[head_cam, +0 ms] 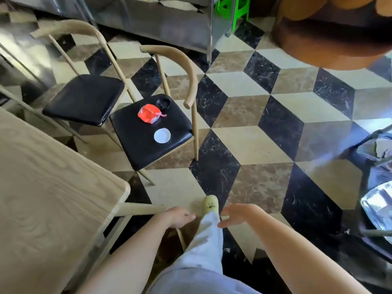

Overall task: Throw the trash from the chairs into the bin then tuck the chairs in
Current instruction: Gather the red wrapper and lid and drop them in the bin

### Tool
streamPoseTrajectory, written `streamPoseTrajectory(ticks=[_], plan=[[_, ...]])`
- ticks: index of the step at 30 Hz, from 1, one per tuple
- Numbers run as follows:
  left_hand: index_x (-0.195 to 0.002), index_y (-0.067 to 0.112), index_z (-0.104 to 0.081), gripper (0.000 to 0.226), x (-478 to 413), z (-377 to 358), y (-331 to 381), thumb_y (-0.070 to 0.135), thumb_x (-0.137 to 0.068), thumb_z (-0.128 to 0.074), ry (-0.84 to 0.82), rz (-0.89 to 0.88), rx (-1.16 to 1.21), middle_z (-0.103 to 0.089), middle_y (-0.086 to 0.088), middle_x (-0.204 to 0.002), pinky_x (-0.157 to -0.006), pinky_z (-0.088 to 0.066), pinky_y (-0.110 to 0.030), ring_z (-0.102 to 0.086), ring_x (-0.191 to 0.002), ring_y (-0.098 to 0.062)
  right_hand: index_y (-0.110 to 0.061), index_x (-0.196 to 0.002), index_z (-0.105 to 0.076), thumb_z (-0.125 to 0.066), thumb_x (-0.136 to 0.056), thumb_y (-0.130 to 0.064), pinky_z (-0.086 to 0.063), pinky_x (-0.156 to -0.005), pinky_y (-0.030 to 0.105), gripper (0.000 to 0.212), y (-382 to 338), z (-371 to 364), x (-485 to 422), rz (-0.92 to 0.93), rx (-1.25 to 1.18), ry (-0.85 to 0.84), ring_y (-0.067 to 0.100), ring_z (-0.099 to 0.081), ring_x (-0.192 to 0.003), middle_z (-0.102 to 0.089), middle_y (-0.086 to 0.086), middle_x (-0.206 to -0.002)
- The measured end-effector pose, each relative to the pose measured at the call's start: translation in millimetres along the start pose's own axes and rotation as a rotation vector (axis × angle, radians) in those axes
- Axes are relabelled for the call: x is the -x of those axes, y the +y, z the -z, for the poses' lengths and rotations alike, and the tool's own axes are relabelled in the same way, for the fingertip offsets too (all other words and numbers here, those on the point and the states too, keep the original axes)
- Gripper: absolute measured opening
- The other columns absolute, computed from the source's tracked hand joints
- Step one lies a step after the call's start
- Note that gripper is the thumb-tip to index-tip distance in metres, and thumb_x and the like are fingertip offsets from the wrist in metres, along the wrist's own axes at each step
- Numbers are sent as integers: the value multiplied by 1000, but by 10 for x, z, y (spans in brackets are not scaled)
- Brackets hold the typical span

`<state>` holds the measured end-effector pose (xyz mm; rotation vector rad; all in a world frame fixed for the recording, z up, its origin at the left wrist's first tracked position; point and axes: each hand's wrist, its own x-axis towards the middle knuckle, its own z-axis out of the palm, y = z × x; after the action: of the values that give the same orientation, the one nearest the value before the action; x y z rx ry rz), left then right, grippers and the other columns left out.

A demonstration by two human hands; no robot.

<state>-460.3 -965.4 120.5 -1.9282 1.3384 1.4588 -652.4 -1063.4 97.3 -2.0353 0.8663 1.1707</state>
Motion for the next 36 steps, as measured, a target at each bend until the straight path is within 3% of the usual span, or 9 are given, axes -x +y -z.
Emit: streamPoseTrajectory(ticks=[3,12,18,20,22,23,28,31,36], plan=[[-129,11,-57,47,-263,354,0,41,-101,-34,24,25,73,-55,-12,-138,-105,-37,-36,-50,-126,-29,-19,-144,-39,-45,-86,-66,-39,-108,40,74,120,456,-284,12,19,-17,26,-44,-133,-44,4,-148],[-133,5,-51,59,-774,1626,-329,48,-97,-33,79,158,297,-50,-13,-142,-104,-37,-35,-48,-128,-28,-18,-145,-39,-39,-91,-65,-28,-114,44,72,-219,2495,-788,136,345,-151,26,-32,-141,-35,2,-154],[-140,9,-47,54,-828,2419,-541,43,-101,-33,205,252,399,-45,-8,-148,-104,-37,-32,-45,-133,-26,-16,-134,-51,-53,-76,-74,-46,-99,40,83,-918,3624,-1121,151,495,-345,21,-59,-108,-58,0,-123],[-135,7,-52,53,-874,2623,-614,44,-101,-33,218,290,465,-55,-11,-137,-84,-45,-26,-55,-116,-24,-14,-139,-43,-49,-88,-61,-45,-95,35,69,-1176,3976,-1207,174,523,-369,23,-60,-105,-53,3,-128],[-126,6,-58,51,-942,2782,-678,42,-102,-32,231,325,535,-62,-13,-120,-56,-37,-19,-58,-97,-24,-14,-146,-36,-44,-95,-53,-41,-92,35,64,-1383,4320,-1338,211,602,-394,25,-52,-125,-44,7,-144],[-122,5,-59,50,-991,2857,-706,42,-102,-32,242,349,586,-63,-15,-119,-53,-33,-19,-59,-98,-26,-13,-145,-37,-44,-95,-53,-41,-91,35,64,-1456,4500,-1419,225,670,-391,25,-49,-129,-43,6,-147],[-93,11,-59,41,-1294,3161,-735,42,-101,-34,326,464,851,-60,-8,-97,-71,-40,-25,-60,-108,-27,-20,-141,-44,-51,-86,-61,-44,-86,36,68,-1605,5255,-2006,291,912,-321,21,-53,-124,-49,1,-142],[-119,4,-61,47,-1470,3345,-622,38,-102,-35,340,524,994,-62,-13,-124,-95,-41,-31,-55,-121,-29,-20,-140,-47,-48,-91,-56,-41,-86,33,61,-1634,5641,-2265,358,1019,-281,24,-48,-128,-48,4,-143],[-127,5,-58,47,-1852,3579,-516,37,-101,-37,399,600,1212,-58,-14,-132,-103,-39,-34,-52,-124,-29,-14,-118,-64,-47,-94,-46,-39,-86,31,43,-1681,6083,-2738,497,1094,-199,26,-55,-109,-56,1,-114]])
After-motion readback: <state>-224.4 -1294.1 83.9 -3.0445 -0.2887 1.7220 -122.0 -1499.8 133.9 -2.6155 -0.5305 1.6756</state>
